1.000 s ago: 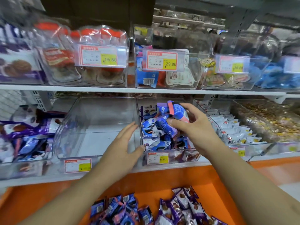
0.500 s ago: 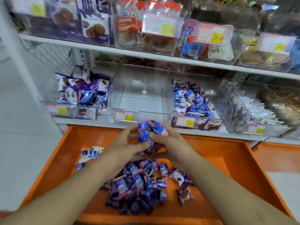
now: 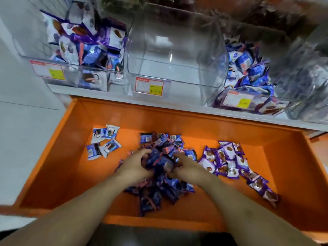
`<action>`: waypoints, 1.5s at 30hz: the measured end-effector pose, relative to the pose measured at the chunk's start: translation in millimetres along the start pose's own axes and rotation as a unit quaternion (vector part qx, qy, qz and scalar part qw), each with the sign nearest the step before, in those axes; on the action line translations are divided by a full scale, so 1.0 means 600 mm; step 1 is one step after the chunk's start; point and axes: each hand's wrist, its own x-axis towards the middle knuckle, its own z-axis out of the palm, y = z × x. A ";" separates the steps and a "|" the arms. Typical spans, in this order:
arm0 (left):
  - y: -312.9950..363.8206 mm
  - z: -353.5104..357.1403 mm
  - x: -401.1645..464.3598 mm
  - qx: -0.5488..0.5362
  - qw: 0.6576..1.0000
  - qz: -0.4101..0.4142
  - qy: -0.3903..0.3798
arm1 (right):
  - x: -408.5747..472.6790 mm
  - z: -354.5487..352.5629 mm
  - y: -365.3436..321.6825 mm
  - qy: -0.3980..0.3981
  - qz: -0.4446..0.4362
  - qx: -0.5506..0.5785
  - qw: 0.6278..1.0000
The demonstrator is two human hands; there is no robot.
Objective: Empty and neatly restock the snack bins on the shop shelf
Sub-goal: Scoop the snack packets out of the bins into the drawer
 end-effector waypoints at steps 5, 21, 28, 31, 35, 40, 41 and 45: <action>-0.006 -0.021 0.005 -0.011 1.000 -0.023 -0.005 | 0.009 -0.029 0.031 0.004 0.035 -0.093 0.995; 0.313 -0.090 -0.097 0.049 0.934 0.319 0.157 | -0.232 -0.309 -0.154 0.276 -0.251 -0.011 0.928; 0.449 -0.087 0.011 0.162 0.899 0.364 0.182 | -0.160 -0.469 -0.119 0.428 -0.163 -0.098 0.883; 0.467 -0.067 0.042 0.174 0.910 0.342 0.155 | -0.102 -0.523 -0.111 0.391 -0.139 -0.138 0.899; 0.467 -0.051 0.058 0.198 0.913 0.321 0.158 | -0.032 -0.578 -0.110 0.355 -0.216 -0.150 0.897; 0.469 -0.053 0.061 0.196 0.922 0.300 0.147 | 0.025 -0.601 -0.112 0.318 -0.245 -0.190 0.896; 0.469 -0.054 0.061 0.198 0.922 0.298 0.147 | 0.028 -0.597 -0.114 0.330 -0.246 -0.197 0.890; 0.468 -0.052 0.058 0.216 0.920 0.291 0.148 | 0.024 -0.578 -0.112 0.412 -0.256 -0.165 0.859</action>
